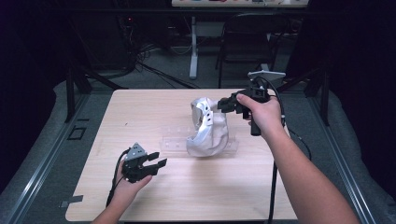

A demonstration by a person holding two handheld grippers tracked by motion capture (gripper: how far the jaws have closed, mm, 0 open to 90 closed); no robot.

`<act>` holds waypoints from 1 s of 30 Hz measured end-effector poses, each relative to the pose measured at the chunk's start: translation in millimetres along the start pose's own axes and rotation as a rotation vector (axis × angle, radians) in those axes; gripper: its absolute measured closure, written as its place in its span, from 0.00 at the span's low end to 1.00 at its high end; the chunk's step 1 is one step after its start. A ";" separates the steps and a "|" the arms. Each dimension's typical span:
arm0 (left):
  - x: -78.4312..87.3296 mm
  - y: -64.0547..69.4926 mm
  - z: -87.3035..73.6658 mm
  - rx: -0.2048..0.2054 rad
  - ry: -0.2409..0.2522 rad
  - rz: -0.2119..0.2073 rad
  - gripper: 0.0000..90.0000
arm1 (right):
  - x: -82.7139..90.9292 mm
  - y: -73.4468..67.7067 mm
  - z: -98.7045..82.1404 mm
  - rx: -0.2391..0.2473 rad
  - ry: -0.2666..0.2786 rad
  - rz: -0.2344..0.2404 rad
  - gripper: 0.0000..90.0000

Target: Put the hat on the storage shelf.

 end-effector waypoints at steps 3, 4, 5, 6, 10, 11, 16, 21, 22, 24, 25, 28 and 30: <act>4.3 -5.4 -1.1 0.008 0.004 0.016 0.59 | 5.4 2.2 -1.7 0.018 0.012 -0.012 0.75; 5.1 -6.6 -1.4 0.011 0.005 0.019 0.59 | 7.4 4.4 -3.4 0.042 0.015 -0.021 0.74; 6.2 -8.3 -2.1 0.015 0.005 0.023 0.59 | 8.6 4.6 -4.3 0.043 0.012 -0.032 0.73; 6.5 -8.9 -2.5 0.020 0.007 0.027 0.59 | 10.4 6.9 -5.9 0.054 0.013 -0.039 0.72; 7.8 -12.9 -3.8 0.021 0.005 0.036 0.59 | 17.0 15.1 -9.9 0.062 0.025 -0.053 0.70; 7.7 -13.6 -4.2 0.026 0.006 0.036 0.59 | 19.4 17.8 -11.3 0.066 0.028 -0.059 0.69; 6.6 -16.5 -6.5 0.032 -0.006 0.040 0.59 | 27.1 30.8 -19.0 0.102 0.065 -0.081 0.65; 5.9 -18.7 -8.7 0.045 -0.007 0.051 0.59 | 30.1 47.9 -30.9 0.126 0.078 -0.109 0.63; 5.8 -19.1 -8.8 0.040 -0.008 0.051 0.59 | 29.9 52.3 -34.7 0.140 0.081 -0.124 0.62; 5.5 -18.9 -8.9 0.037 -0.008 0.052 0.59 | 30.6 60.0 -41.4 0.160 0.078 -0.135 0.62; 5.3 -18.9 -9.0 0.037 -0.008 0.051 0.59 | 30.7 62.5 -43.7 0.166 0.082 -0.139 0.61; 4.2 -18.3 -10.1 0.046 -0.013 0.051 0.59 | 32.4 72.2 -53.9 0.194 0.096 -0.155 0.61; 3.4 -19.0 -10.5 0.040 -0.015 0.052 0.59 | 32.8 79.6 -61.0 0.195 0.093 -0.156 0.61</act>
Point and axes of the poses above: each handheld gripper's, and its own axes: x roughly backward along the jaws, z roughly out of its top, y roughly to its right, the point moved 2 cm from there along -x, roughly forward along the jaws, and after that the axes turned 15 degrees about y, right-handed, at the moved point
